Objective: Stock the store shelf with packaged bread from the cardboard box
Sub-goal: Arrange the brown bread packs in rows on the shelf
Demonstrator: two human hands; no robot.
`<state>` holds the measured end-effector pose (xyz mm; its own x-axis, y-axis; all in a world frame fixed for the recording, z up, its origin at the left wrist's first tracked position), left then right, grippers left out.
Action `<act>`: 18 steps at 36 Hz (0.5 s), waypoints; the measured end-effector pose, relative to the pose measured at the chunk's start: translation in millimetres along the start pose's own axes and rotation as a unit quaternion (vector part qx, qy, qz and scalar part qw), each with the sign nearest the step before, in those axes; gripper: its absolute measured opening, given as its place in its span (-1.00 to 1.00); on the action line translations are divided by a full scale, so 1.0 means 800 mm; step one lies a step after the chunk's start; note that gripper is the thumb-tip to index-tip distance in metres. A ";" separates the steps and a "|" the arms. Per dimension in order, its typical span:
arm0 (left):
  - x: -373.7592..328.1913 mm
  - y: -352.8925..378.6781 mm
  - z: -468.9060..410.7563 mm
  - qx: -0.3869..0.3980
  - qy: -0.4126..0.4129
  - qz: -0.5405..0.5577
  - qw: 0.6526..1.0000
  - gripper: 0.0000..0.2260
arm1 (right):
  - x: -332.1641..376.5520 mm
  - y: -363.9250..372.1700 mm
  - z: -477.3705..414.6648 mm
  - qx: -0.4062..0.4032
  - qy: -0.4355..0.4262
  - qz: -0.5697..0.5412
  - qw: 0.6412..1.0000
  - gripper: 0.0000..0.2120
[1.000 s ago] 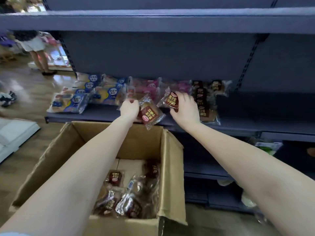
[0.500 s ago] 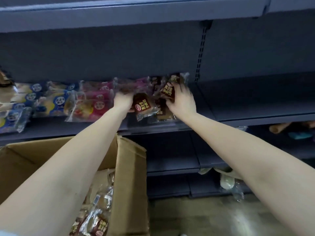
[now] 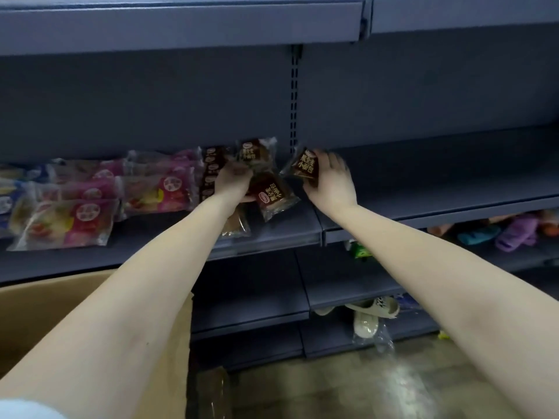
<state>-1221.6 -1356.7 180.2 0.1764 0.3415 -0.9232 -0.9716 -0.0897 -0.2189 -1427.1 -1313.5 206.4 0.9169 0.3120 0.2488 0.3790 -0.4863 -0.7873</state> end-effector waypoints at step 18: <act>0.020 0.118 -0.005 0.040 -0.003 -0.105 0.994 -0.73 | -0.093 -0.004 0.034 0.035 -0.003 0.008 0.999 -0.38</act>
<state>-1309.8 -1363.4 143.9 0.3750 0.3503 -0.8583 -0.9234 0.0592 -0.3793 -1499.6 -1312.6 175.2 0.9215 0.3105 0.2331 0.3553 -0.4327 -0.8286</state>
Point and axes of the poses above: each hand's wrist, its own z-axis away from the middle knuckle, its own y-axis out of the palm, x = y × z, the point moved 7 cm from there along -z, towards the middle knuckle, and after that the axes turned 10 degrees about -y, right-handed, at the moved point
